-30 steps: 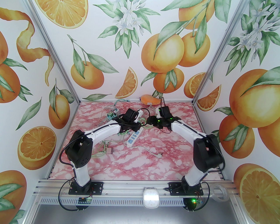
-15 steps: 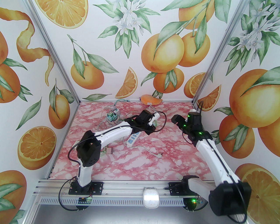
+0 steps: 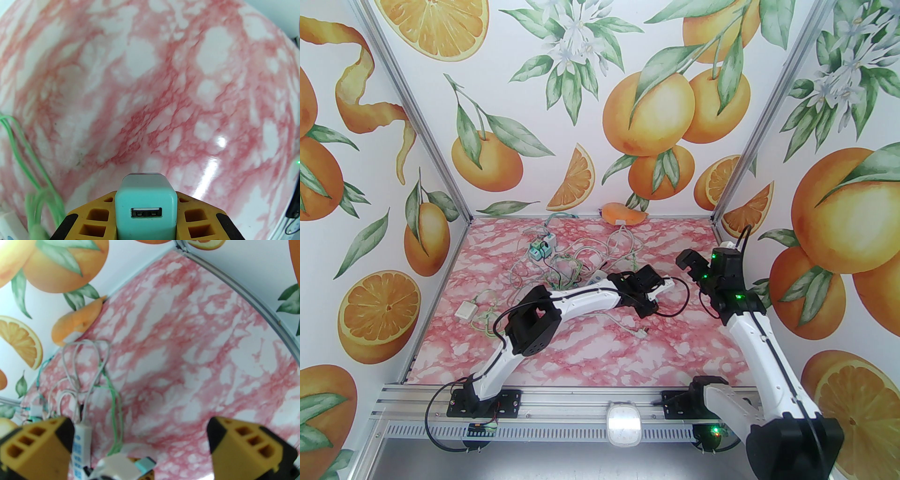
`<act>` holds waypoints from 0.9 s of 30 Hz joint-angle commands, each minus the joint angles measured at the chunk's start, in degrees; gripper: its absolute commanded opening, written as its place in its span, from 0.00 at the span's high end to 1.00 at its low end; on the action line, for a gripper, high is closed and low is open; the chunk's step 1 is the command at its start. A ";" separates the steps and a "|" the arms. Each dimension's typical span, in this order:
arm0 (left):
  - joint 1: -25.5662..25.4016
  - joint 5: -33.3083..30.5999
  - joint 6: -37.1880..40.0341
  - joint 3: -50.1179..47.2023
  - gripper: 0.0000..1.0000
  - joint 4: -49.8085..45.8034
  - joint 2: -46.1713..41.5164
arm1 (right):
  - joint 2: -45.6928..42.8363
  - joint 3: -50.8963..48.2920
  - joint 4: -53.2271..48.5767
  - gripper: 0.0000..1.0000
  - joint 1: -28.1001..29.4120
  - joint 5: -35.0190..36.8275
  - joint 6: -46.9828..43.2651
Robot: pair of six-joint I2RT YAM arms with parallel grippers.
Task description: Pull the plug off the socket
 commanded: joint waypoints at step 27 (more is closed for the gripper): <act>3.20 -1.06 -11.63 -11.81 0.00 -0.33 -21.69 | 3.06 -2.10 3.70 0.00 2.45 -5.83 -0.08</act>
